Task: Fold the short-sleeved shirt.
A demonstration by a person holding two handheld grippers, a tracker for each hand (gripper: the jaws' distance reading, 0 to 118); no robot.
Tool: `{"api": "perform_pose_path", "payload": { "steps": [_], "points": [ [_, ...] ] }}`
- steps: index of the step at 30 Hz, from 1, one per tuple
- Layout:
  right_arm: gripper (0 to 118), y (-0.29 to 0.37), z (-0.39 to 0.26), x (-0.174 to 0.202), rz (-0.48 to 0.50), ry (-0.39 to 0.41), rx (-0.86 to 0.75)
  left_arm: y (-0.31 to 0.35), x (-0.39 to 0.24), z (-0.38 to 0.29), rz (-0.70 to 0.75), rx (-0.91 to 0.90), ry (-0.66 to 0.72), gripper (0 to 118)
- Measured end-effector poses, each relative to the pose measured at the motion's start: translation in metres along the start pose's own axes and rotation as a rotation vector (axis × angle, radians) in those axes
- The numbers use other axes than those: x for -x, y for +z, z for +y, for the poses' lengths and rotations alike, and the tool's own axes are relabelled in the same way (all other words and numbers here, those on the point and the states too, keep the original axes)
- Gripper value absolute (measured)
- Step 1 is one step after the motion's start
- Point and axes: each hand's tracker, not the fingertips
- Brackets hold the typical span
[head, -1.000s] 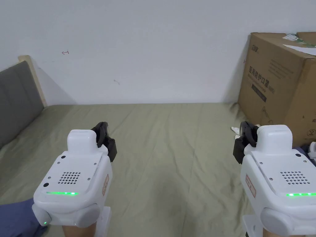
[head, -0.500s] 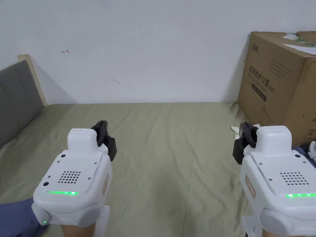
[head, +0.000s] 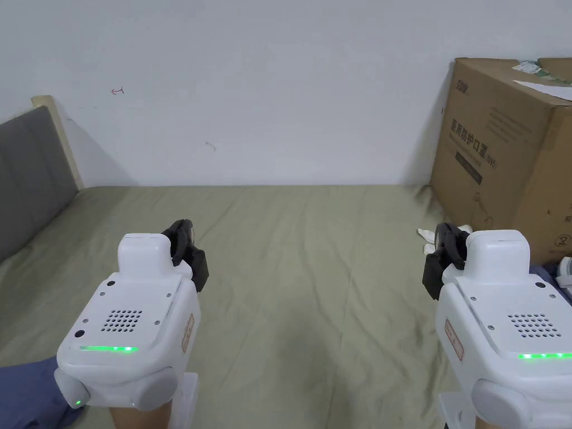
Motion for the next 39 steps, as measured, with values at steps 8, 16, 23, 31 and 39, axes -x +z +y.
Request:
{"api": "perform_pose_path", "payload": {
  "steps": [8,16,23,31,39],
  "points": [
    [4,-0.001,0.000,0.001,0.003,-0.002,0.000,-0.001,0.002,-0.001,0.003,0.005,0.004,8],
    [4,-0.003,0.001,0.001,0.004,-0.003,-0.005,-0.001,0.003,0.000,0.012,-0.002,0.000,8],
    [6,-0.003,0.000,0.001,0.003,-0.006,0.000,0.000,0.005,0.000,0.031,-0.001,0.000,17],
    [118,-0.006,-0.003,0.002,-0.018,0.013,0.011,0.001,0.013,-0.002,0.055,0.001,0.041,111],
    [118,-0.009,-0.001,0.001,-0.028,-0.009,0.008,0.002,0.015,-0.003,0.064,-0.005,0.048,118]
  ]
}}
